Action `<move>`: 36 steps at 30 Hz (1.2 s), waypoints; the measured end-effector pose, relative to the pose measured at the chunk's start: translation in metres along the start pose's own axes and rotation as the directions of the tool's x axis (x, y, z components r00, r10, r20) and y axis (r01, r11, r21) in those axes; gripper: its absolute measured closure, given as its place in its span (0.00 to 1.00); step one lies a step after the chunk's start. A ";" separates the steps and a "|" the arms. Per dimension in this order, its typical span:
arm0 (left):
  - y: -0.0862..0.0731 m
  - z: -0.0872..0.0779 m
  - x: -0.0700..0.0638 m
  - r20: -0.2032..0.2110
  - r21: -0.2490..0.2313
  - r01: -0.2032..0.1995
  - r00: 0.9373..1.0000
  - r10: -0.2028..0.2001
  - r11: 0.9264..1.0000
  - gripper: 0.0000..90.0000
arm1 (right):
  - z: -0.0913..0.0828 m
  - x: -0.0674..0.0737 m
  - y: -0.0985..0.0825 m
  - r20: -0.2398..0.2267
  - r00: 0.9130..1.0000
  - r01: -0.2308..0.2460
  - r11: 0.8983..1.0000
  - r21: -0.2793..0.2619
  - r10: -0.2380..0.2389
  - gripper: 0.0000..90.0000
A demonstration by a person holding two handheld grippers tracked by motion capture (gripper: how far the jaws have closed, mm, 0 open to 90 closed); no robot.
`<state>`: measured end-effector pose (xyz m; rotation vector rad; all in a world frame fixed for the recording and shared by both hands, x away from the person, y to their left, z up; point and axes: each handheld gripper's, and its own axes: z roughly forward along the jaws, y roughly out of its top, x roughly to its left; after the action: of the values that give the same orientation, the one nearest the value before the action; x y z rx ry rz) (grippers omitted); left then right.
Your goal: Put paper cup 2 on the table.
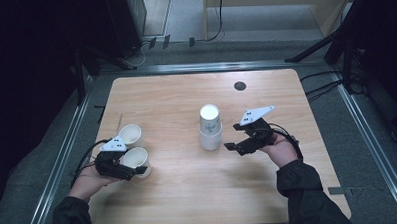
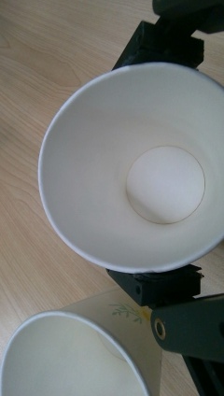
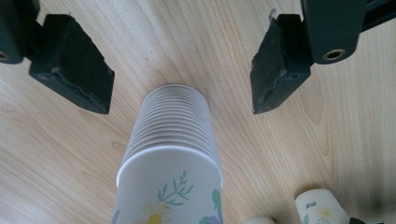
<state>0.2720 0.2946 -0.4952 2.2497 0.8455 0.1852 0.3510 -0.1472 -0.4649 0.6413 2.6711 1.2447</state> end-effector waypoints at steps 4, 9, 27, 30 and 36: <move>0.000 0.000 0.000 -0.005 0.004 0.000 1.000 0.000 1.000 0.23 | 0.000 0.000 0.000 0.000 1.000 -0.002 1.000 0.001 0.002 0.24; 0.000 0.000 0.000 -0.013 0.005 0.003 1.000 -0.003 1.000 0.23 | 0.000 0.000 0.000 0.004 1.000 0.002 1.000 0.005 -0.002 0.24; -0.001 0.002 -0.003 -0.027 0.039 -0.018 0.999 0.019 0.999 0.21 | 0.002 0.000 -0.001 0.001 1.000 0.012 1.000 0.018 -0.012 0.24; -0.001 0.001 -0.004 -0.025 0.026 -0.016 1.000 0.016 1.000 0.21 | 0.002 0.000 -0.001 0.002 1.000 0.011 1.000 0.019 -0.011 0.24; 0.002 -0.005 -0.001 -0.012 0.035 0.013 1.000 -0.012 0.999 0.16 | 0.002 0.000 0.000 0.002 1.000 0.014 1.000 0.023 -0.014 0.24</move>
<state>0.2705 0.2961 -0.4901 2.2772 0.8752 0.1793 0.3511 -0.1455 -0.4668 0.6257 2.6872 1.2115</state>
